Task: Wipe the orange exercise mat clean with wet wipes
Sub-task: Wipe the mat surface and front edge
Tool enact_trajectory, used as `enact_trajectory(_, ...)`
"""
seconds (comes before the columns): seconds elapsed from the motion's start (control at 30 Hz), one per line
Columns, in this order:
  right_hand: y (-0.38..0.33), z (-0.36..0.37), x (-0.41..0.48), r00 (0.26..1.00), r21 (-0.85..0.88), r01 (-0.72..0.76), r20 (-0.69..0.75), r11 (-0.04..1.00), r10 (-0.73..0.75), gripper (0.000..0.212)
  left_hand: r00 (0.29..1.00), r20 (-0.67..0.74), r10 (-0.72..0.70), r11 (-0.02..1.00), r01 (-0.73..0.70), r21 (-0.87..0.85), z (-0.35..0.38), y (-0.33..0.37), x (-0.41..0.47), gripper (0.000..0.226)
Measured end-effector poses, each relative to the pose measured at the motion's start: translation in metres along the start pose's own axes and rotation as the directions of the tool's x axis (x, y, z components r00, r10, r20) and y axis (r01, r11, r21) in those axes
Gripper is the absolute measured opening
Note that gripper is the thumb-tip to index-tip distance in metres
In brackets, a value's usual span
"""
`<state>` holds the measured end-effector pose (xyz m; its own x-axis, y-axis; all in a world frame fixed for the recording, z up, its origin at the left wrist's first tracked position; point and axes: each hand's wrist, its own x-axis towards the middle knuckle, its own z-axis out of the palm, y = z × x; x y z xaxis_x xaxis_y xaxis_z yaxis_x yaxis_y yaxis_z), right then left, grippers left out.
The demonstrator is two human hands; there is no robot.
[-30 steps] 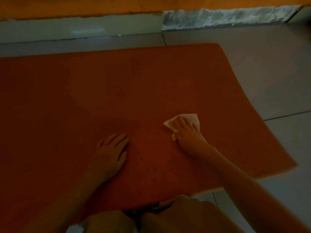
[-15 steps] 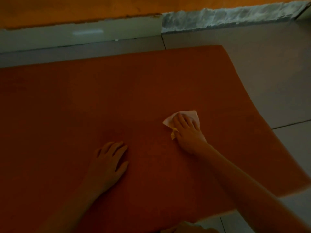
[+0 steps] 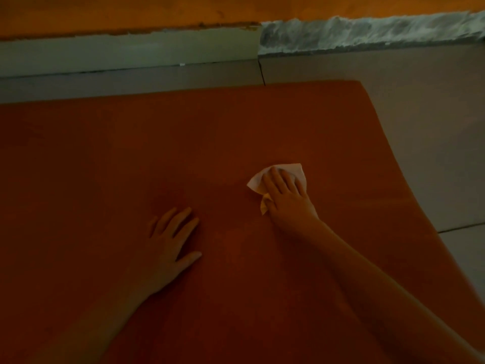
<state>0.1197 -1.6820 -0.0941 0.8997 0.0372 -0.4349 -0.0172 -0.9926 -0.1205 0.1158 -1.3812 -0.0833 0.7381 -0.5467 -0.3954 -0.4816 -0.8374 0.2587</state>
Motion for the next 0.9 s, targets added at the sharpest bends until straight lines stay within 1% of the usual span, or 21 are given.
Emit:
enact_trajectory(0.07, -0.008, -0.005, 0.015, 0.999, 0.043, -0.033, -0.023, 0.999, 0.034, 0.059, 0.998, -0.017, -0.063, 0.998, 0.063, -0.018, -0.006, -0.001, 0.019, 0.093)
enact_trajectory(0.13, -0.019, -0.007, 0.023, 0.997, 0.084, -0.058, -0.05, 0.995, 0.062, 0.059, 0.988, 0.019, -0.151, 0.989, 0.151, 0.003, -0.016, -0.002, 0.039, 0.085)
enact_trajectory(0.17, -0.025, -0.006, 0.022, 0.999, 0.066, -0.023, -0.039, 0.998, 0.026, 0.059, 0.981, 0.04, -0.188, 0.982, 0.187, 0.019, -0.023, -0.002, 0.048, 0.089)
enact_trajectory(0.23, -0.025, -0.002, 0.02, 0.99, -0.028, 0.138, -0.002, 0.99, -0.138, 0.059, 0.97, 0.09, -0.226, 0.974, 0.226, 0.017, -0.033, -0.006, 0.062, 0.101)
enact_trajectory(0.3, -0.01, -0.006, 0.026, 0.954, -0.106, 0.3, 0.026, 0.948, -0.299, 0.065, 0.966, 0.108, -0.235, 0.972, 0.234, 0.018, -0.035, -0.01, 0.067, 0.106)
enact_trajectory(0.33, -0.001, -0.009, 0.034, 0.95, -0.13, 0.311, 0.038, 0.942, -0.309, 0.064, 0.965, 0.102, -0.24, 0.971, 0.238, 0.03, -0.036, -0.009, 0.067, 0.107)
enact_trajectory(0.37, 0.007, -0.016, 0.045, 0.963, -0.135, 0.27, 0.042, 0.953, -0.267, 0.062, 0.965, 0.092, -0.246, 0.969, 0.244, 0.03, -0.036, -0.008, 0.067, 0.107)
enact_trajectory(0.43, 0.016, -0.032, 0.067, 0.984, -0.113, 0.175, -0.004, 0.978, -0.177, 0.063, 0.965, 0.066, -0.254, 0.967, 0.255, -0.001, -0.034, -0.005, 0.067, 0.109)
enact_trajectory(0.47, 0.017, -0.036, 0.079, 0.989, -0.097, 0.121, -0.07, 0.988, -0.128, 0.062, 0.967, 0.048, -0.251, 0.967, 0.252, -0.017, -0.031, -0.005, 0.067, 0.109)
enact_trajectory(0.53, 0.009, -0.044, 0.1, 0.996, 0.031, -0.03, -0.078, 0.999, 0.033, 0.057, 0.972, -0.012, -0.233, 0.971, 0.232, -0.051, -0.025, -0.005, 0.066, 0.111)
enact_trajectory(0.57, -0.002, -0.049, 0.104, 0.994, 0.059, -0.073, -0.073, 0.996, 0.077, 0.058, 0.974, -0.035, -0.223, 0.973, 0.22, -0.066, -0.023, -0.006, 0.065, 0.112)
enact_trajectory(0.6, -0.013, -0.05, 0.107, 0.995, 0.053, -0.064, -0.077, 0.997, 0.068, 0.059, 0.975, -0.043, -0.217, 0.974, 0.213, -0.077, -0.021, -0.008, 0.066, 0.112)
enact_trajectory(0.67, -0.026, -0.043, 0.106, 0.992, -0.027, 0.092, -0.083, 0.995, -0.094, 0.06, 0.975, -0.019, -0.222, 0.973, 0.221, -0.062, -0.019, -0.011, 0.067, 0.112)
enact_trajectory(0.7, -0.025, -0.043, 0.106, 0.982, -0.072, 0.174, -0.06, 0.982, -0.179, 0.06, 0.975, -0.019, -0.219, 0.974, 0.218, -0.054, -0.017, -0.012, 0.068, 0.114)
enact_trajectory(0.73, -0.018, -0.044, 0.109, 0.969, -0.113, 0.239, -0.041, 0.964, -0.245, 0.06, 0.979, -0.039, -0.2, 0.979, 0.198, -0.036, -0.015, -0.013, 0.069, 0.118)
enact_trajectory(0.77, -0.007, -0.048, 0.117, 0.96, -0.145, 0.27, -0.03, 0.952, -0.277, 0.06, 0.982, -0.053, -0.182, 0.983, 0.182, -0.006, -0.015, -0.013, 0.07, 0.123)
enact_trajectory(0.8, 0.004, -0.053, 0.125, 0.963, -0.157, 0.259, -0.032, 0.953, -0.267, 0.06, 0.983, -0.061, -0.172, 0.985, 0.173, 0.008, -0.012, -0.014, 0.069, 0.128)
enact_trajectory(0.83, 0.013, -0.058, 0.135, 0.973, -0.139, 0.218, -0.04, 0.966, -0.226, 0.059, 0.983, -0.076, -0.165, 0.986, 0.167, 0.026, -0.01, -0.015, 0.069, 0.131)
enact_trajectory(0.9, 0.02, -0.073, 0.156, 0.994, -0.05, 0.084, -0.066, 0.995, -0.087, 0.058, 0.982, -0.085, -0.169, 0.984, 0.173, 0.037, -0.005, -0.017, 0.07, 0.137)
